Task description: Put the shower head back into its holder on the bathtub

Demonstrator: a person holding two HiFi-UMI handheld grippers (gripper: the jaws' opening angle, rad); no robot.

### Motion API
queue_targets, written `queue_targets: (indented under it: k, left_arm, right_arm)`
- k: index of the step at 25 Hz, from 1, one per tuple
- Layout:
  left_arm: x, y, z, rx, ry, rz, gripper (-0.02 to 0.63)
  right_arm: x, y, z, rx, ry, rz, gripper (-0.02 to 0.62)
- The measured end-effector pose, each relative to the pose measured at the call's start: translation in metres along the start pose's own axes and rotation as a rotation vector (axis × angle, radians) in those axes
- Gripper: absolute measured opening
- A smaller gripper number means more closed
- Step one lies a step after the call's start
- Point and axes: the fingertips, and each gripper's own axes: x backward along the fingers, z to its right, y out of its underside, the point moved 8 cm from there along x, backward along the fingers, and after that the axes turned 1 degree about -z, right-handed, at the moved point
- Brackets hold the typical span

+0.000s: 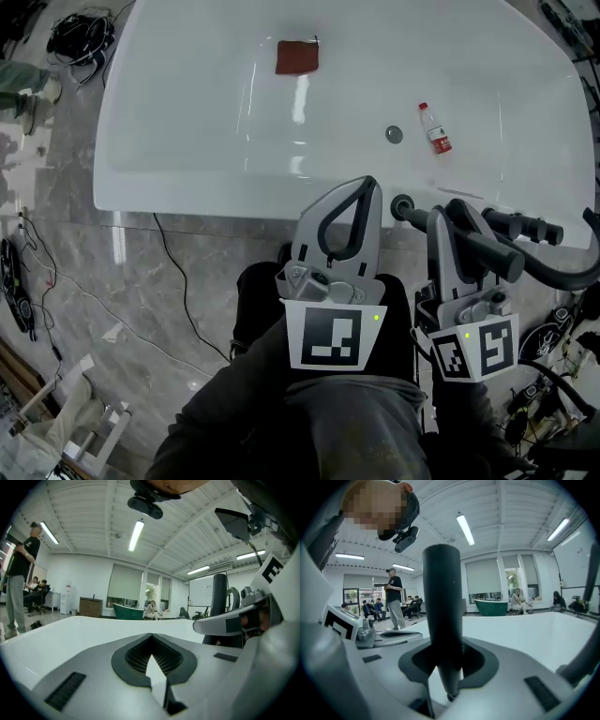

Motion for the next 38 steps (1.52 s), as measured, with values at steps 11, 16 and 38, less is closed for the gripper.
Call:
queue_targets:
  k: [11, 16, 38]
  left_arm:
    - [-0.011, 0.009, -0.004, 0.006, 0.001, -0.012, 0.0]
    - [-0.015, 0.014, -0.006, 0.006, -0.001, -0.016, 0.001]
    - [-0.018, 0.017, -0.011, -0.024, 0.011, -0.043, 0.001]
  right_arm:
    - [-0.011, 0.014, 0.006, -0.007, 0.004, -0.01, 0.112]
    - [-0.016, 0.02, 0.008, -0.009, 0.004, -0.011, 0.112]
    - [-0.039, 0.041, 0.003, 0.058, -0.021, 0.002, 0.112]
